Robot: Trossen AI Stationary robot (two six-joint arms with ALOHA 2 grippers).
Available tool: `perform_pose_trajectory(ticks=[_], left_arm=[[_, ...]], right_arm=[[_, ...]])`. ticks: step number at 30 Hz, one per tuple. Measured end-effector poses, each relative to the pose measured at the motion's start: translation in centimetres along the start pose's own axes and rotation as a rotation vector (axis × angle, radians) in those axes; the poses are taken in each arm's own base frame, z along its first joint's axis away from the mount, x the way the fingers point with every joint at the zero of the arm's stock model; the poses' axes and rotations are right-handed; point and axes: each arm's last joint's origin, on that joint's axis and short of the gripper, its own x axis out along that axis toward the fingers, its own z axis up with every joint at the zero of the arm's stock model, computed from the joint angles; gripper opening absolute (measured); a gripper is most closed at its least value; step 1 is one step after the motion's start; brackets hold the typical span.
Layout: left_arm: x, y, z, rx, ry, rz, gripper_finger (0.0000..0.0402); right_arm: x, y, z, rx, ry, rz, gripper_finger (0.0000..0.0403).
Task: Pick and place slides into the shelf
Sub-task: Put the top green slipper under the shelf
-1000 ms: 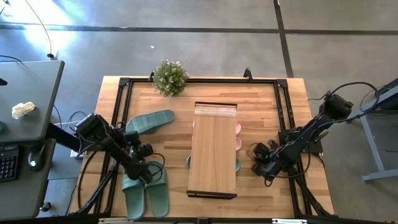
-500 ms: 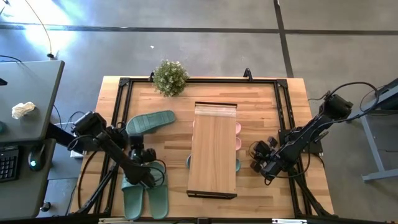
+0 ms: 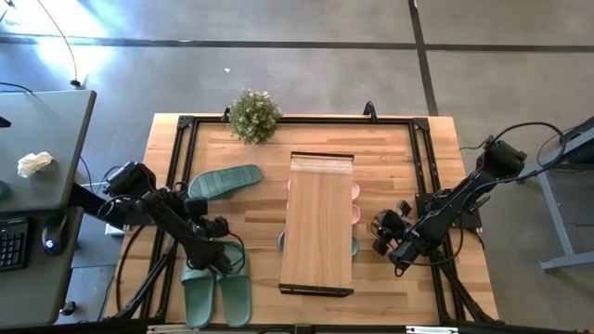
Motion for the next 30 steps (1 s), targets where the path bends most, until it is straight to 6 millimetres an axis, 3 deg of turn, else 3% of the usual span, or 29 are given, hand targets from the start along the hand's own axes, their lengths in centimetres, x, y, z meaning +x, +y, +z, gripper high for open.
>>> perform_pose_trajectory(ticks=[4, 8, 15, 30], left_arm=[[0.3, 0.8, 1.0, 0.022, -0.050, 0.054, 0.0287], [1.2, 1.6, 1.7, 0.047, -0.041, 0.094, 0.0307], [3.2, 1.9, 1.4, 0.044, 0.080, 0.091, 0.0301], [5.5, 0.8, 1.4, 0.029, 0.000, 0.076, 0.0288]], right_arm=[[0.0, 0.0, 0.0, -0.045, -0.012, -0.004, 0.0092], [0.0, 0.0, 0.1, -0.060, -0.020, -0.009, 0.0092], [0.0, 0.0, 0.0, -0.056, -0.017, -0.007, 0.0092], [0.0, 0.0, 0.1, -0.048, -0.035, -0.011, 0.0092]])
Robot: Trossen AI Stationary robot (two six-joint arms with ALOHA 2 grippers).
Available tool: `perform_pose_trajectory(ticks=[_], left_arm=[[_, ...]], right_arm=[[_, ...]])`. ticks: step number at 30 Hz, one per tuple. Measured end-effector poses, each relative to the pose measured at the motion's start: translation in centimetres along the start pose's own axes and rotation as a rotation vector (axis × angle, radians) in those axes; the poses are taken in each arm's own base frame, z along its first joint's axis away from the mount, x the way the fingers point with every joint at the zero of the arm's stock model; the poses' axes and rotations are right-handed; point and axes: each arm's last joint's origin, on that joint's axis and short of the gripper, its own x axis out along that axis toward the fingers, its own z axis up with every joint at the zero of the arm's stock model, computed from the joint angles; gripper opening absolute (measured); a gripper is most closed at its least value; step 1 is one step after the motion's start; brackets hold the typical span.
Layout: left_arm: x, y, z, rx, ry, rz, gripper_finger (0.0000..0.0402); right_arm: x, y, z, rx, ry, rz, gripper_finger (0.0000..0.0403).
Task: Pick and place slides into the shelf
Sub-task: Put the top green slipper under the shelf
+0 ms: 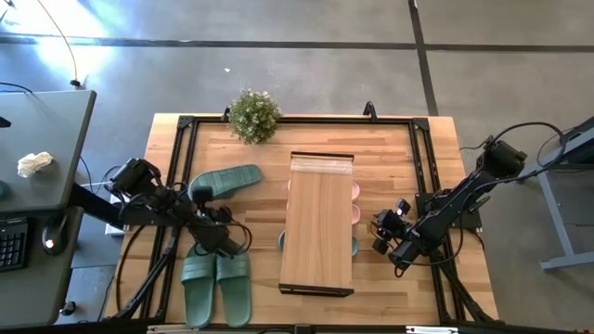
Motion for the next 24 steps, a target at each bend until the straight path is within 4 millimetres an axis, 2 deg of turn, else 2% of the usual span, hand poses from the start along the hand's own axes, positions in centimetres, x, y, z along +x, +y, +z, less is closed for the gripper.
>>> perform_pose_trajectory(ticks=[13, 20, 24], left_arm=[[0.5, 0.1, 0.5, -0.034, -0.062, 0.066, 0.0246], [1.9, 0.9, 1.6, -0.092, 0.017, 0.050, 0.0230], [2.4, 1.5, 2.0, -0.119, 0.056, 0.039, 0.0205]], right_arm=[[0.0, 0.0, 0.0, 0.005, -0.003, 0.003, 0.0092], [0.0, 0.1, 0.0, 0.007, 0.004, 0.006, 0.0092], [0.0, 0.1, 0.0, 0.006, 0.008, 0.007, 0.0092]])
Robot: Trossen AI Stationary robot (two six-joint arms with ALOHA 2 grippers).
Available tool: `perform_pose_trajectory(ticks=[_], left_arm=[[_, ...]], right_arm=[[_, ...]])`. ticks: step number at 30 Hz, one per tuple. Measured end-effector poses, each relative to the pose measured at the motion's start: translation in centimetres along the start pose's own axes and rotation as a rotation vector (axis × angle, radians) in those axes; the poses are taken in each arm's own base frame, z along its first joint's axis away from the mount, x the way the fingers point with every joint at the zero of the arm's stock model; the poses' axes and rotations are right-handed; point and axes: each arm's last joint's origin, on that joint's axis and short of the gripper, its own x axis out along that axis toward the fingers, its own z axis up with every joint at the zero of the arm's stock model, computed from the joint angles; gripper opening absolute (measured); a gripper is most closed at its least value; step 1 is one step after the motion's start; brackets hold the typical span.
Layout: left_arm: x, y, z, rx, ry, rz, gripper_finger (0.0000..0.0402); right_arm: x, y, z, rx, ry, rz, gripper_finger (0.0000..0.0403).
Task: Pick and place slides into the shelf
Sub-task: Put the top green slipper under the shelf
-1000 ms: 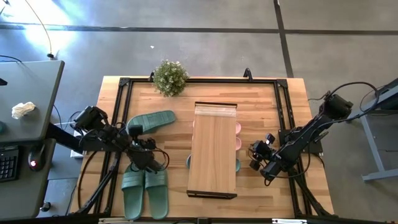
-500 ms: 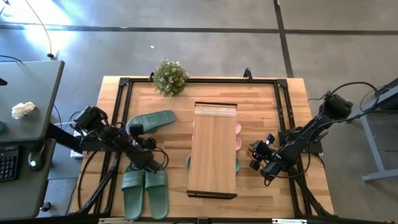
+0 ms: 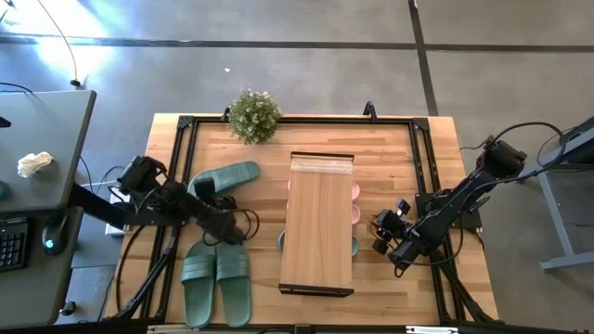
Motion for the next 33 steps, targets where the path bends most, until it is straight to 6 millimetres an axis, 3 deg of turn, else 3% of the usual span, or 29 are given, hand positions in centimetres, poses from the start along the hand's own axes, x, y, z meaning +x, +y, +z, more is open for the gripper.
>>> perform_pose_trajectory(ticks=[11, 23, 33], left_arm=[[-1.4, 0.4, 1.1, -0.047, 0.000, -0.064, 0.0054], [-6.0, 2.5, 2.8, -0.102, -0.039, -0.115, 0.0049], [-8.5, 4.8, 2.7, -0.317, -0.096, -0.170, 0.0044]], right_arm=[[0.0, 0.0, 0.0, -0.003, 0.004, -0.001, 0.0092], [0.0, 0.0, 0.0, -0.013, 0.008, -0.001, 0.0092], [0.0, 0.0, 0.0, -0.026, 0.016, 0.006, 0.0092]])
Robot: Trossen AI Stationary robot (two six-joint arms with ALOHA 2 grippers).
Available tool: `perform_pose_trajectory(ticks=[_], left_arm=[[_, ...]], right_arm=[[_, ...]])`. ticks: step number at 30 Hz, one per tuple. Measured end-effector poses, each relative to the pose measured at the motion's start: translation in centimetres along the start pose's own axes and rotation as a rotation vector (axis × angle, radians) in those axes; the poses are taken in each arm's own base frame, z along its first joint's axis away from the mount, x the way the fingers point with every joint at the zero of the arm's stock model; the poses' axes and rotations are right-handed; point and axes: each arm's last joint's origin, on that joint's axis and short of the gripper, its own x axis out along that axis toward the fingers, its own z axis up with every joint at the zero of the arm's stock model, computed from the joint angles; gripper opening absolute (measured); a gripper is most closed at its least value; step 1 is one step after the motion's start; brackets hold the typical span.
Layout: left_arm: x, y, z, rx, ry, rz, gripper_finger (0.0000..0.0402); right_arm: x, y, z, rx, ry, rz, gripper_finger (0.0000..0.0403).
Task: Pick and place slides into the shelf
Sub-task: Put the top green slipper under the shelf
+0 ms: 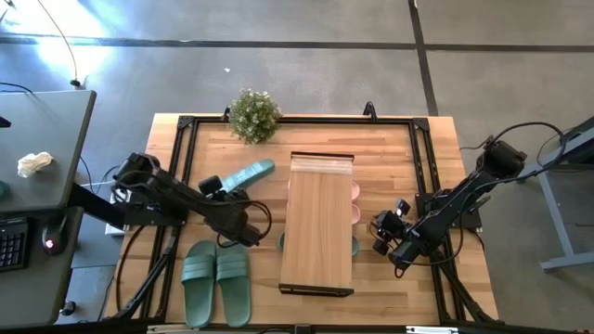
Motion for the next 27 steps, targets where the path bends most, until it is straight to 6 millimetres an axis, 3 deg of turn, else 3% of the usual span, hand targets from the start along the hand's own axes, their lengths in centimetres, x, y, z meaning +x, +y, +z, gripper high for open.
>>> perform_pose_trajectory(ticks=[16, 21, 27], left_arm=[[-2.2, 5.1, -0.3, -0.325, -0.268, -0.048, 0.0043], [-4.4, 7.7, -0.1, -0.397, -0.446, -0.066, 0.0043], [-7.8, 11.1, 0.4, -0.357, -0.585, -0.100, 0.0043]], right_arm=[[0.0, 0.0, 0.1, 0.015, -0.020, -0.001, 0.0092], [-0.1, -0.1, 0.2, 0.075, -0.036, -0.011, 0.0092], [-1.3, -1.2, 1.2, 0.087, -0.070, -0.061, 0.0092]])
